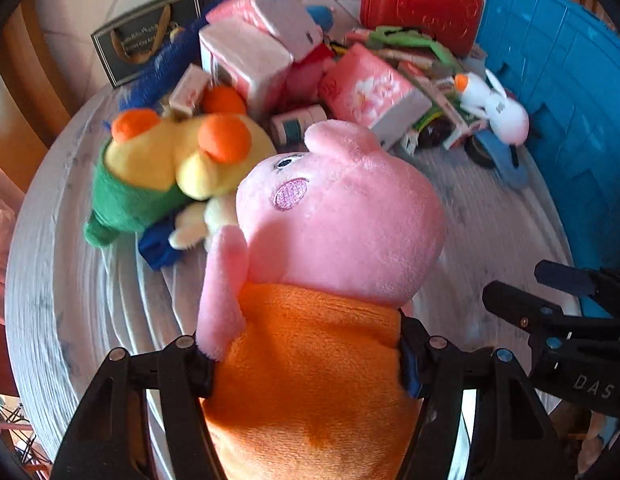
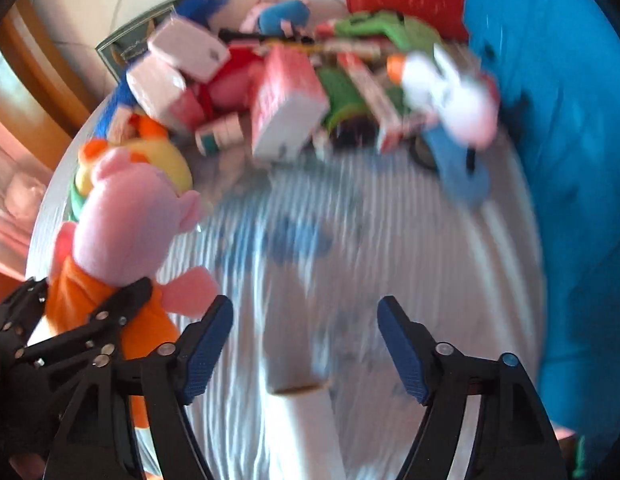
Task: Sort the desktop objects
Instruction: 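Grasp the pink pig plush with the left tool while the right tool grasps the white paper roll, then lift and carry the pig plush and paper roll over the blue bin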
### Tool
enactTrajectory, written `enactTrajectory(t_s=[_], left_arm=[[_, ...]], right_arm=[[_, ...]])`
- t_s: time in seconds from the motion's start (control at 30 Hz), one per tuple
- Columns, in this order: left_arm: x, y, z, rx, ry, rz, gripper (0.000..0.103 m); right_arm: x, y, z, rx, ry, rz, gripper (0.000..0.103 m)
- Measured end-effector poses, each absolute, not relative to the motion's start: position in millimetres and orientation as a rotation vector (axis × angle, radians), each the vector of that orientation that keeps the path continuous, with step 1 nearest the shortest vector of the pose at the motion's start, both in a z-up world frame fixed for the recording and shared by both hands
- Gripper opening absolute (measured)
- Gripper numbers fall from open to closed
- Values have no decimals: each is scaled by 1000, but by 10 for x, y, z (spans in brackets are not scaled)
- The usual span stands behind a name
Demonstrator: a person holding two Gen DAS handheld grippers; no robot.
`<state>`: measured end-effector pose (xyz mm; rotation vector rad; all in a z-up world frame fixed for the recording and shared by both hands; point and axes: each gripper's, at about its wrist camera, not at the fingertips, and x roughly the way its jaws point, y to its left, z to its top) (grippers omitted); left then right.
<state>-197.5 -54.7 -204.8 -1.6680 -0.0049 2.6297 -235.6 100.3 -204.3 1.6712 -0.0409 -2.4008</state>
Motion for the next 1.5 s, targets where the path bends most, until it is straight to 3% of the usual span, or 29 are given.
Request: enactTrajectory(t_s=[0.27,0.4,0.47,0.5,0.53,0.63,0.9,1.2,1.5], left_arm=[[-1729,-498,-2191,-1669,-8,2612,65],[-1530,-494,-2228,-1703,3,2606,65],[-1443,-489,-2239,-1714,8,2615,65],[-1405,-488,-2230,-1719,6,2627,65],[-1370,-491,-2211,-1719,1,2637,65],[-1249,-469,-2103,-1701,-9,2687,65],[-1141,-386,-1447,-1514,-5,2817,65],[-1134,-242,-354,-1096,34,2937,65],[-1137,604,466,-793,75,2866,65]], right_arm=[[-1829,1006,-2221,1780,32,-2287,73],[-1669,938,-2334,1825,76,-2232,61],[-1617,914,-2466,1858,109,-2198,61],[-1610,916,-2515,1862,110,-2191,57],[-1604,924,-2579,1865,112,-2184,46],[-1584,929,-2619,1811,126,-2195,45],[-1501,978,-1650,1461,111,-2383,45],[-1456,1166,-239,1037,11,-2657,45],[-1200,1866,624,797,-56,-2902,45]])
